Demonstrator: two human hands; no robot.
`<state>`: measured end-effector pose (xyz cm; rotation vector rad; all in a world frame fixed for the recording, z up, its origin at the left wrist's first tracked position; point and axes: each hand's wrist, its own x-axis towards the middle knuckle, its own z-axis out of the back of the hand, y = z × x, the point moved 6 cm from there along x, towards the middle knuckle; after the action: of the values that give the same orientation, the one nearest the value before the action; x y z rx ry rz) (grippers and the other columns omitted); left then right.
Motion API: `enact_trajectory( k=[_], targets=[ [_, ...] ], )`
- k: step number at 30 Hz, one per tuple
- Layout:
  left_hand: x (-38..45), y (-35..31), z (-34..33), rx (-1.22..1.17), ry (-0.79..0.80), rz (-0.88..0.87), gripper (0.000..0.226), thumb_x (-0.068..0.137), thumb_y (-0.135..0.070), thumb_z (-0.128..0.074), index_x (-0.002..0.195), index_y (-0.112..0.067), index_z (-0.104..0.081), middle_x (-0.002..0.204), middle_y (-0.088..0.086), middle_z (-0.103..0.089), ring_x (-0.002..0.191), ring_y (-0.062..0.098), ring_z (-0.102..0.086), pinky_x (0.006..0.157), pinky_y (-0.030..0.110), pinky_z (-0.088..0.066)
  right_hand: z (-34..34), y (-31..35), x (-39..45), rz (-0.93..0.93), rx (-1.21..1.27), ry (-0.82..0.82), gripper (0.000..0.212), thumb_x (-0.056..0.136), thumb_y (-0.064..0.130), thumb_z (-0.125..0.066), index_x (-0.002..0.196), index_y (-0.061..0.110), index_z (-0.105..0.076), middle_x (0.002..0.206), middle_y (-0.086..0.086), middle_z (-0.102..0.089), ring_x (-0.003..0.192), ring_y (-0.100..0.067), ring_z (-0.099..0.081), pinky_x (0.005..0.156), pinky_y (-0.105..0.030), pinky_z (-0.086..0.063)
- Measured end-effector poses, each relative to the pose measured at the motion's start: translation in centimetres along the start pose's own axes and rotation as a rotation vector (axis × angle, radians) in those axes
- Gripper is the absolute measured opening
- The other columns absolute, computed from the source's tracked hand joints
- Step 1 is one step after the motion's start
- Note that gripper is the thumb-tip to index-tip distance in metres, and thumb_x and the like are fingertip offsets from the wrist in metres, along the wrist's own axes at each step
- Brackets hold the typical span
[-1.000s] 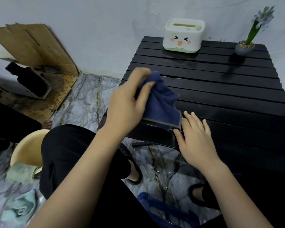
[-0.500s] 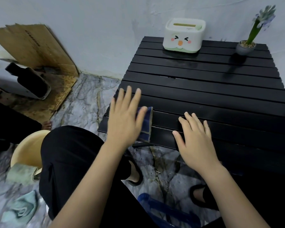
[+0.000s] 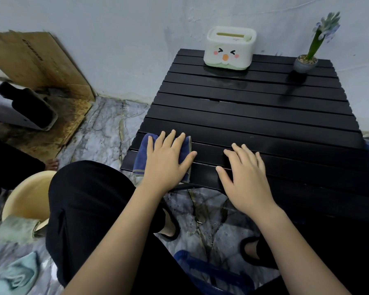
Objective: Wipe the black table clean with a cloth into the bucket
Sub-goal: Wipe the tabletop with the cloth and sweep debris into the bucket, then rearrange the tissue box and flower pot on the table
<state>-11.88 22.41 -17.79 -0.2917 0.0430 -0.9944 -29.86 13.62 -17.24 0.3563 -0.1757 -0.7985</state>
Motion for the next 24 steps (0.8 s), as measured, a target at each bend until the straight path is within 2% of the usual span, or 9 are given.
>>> enact_trajectory(
  k=[2,4,6,8,13,17,21,24],
  targets=[
    [0.4,-0.8,0.9,-0.052,-0.086,-0.035,0.048,0.097,-0.047,-0.052,0.137,-0.021,-0.058,0.146,0.001,-0.055,0.136,0.027,-0.046,0.116,0.047,-0.029,0.3,0.1,0.2,-0.002,0.036,-0.035,0.049,0.102,0.041,-0.048,0.143,0.015,-0.051,0.156,-0.006,-0.043,0.151,-0.026,-0.028,0.125,-0.049,-0.015],
    [1.1,-1.8,1.8,-0.148,-0.168,-0.086,0.033,0.095,-0.034,-0.060,0.123,-0.017,-0.069,0.128,0.000,-0.067,0.117,0.027,-0.059,0.101,0.041,-0.043,0.8,0.2,0.8,-0.004,0.080,-0.081,0.046,0.101,0.040,-0.051,0.139,0.016,-0.054,0.151,-0.005,-0.049,0.147,-0.026,-0.034,0.124,-0.048,-0.019],
    [2.4,-2.7,2.7,-0.230,-0.207,-0.120,0.025,0.094,-0.027,-0.063,0.114,-0.016,-0.072,0.115,0.000,-0.072,0.105,0.027,-0.062,0.089,0.040,-0.049,1.6,0.2,2.1,0.006,0.107,-0.125,0.043,0.100,0.038,-0.053,0.136,0.016,-0.056,0.145,-0.003,-0.054,0.143,-0.024,-0.040,0.122,-0.047,-0.025],
    [4.3,-3.5,3.4,-0.266,-0.203,-0.128,0.023,0.094,-0.028,-0.061,0.113,-0.020,-0.072,0.111,-0.005,-0.072,0.105,0.023,-0.061,0.086,0.039,-0.051,2.6,0.1,4.1,0.024,0.116,-0.164,0.041,0.100,0.038,-0.055,0.135,0.016,-0.057,0.141,-0.002,-0.057,0.138,-0.024,-0.044,0.119,-0.046,-0.029],
    [11.2,-4.4,5.0,-0.304,-0.195,-0.192,0.029,0.092,-0.041,-0.061,0.117,-0.028,-0.069,0.116,-0.010,-0.070,0.110,0.017,-0.061,0.091,0.038,-0.052,5.8,-1.3,10.6,0.022,0.143,-0.262,0.040,0.098,0.038,-0.057,0.132,0.017,-0.058,0.132,0.001,-0.061,0.127,-0.022,-0.050,0.108,-0.040,-0.034],
    [17.5,-4.2,4.8,-0.352,-0.177,-0.218,0.040,0.091,-0.043,-0.065,0.127,-0.026,-0.063,0.124,-0.007,-0.066,0.114,0.018,-0.060,0.095,0.041,-0.052,6.7,-3.8,16.0,-0.025,0.199,-0.285,0.044,0.097,0.040,-0.058,0.136,0.019,-0.054,0.137,0.002,-0.058,0.129,-0.021,-0.048,0.104,-0.035,-0.033],
    [24.0,-4.0,3.0,-0.346,-0.104,-0.252,0.066,0.087,-0.044,-0.070,0.146,-0.026,-0.045,0.142,-0.002,-0.053,0.129,0.020,-0.050,0.106,0.039,-0.046,6.3,-6.5,21.7,-0.067,0.321,-0.274,0.063,0.093,0.046,-0.064,0.147,0.024,-0.042,0.149,0.002,-0.046,0.139,-0.020,-0.037,0.114,-0.039,-0.034],
    [28.7,-3.7,1.2,-0.358,-0.045,-0.259,0.086,0.083,-0.044,-0.075,0.154,-0.032,-0.028,0.152,-0.001,-0.040,0.141,0.020,-0.037,0.116,0.039,-0.036,6.0,-8.3,26.3,-0.083,0.454,-0.286,0.077,0.087,0.047,-0.072,0.151,0.032,-0.033,0.154,0.003,-0.036,0.143,-0.017,-0.030,0.114,-0.031,-0.028]
  ],
)
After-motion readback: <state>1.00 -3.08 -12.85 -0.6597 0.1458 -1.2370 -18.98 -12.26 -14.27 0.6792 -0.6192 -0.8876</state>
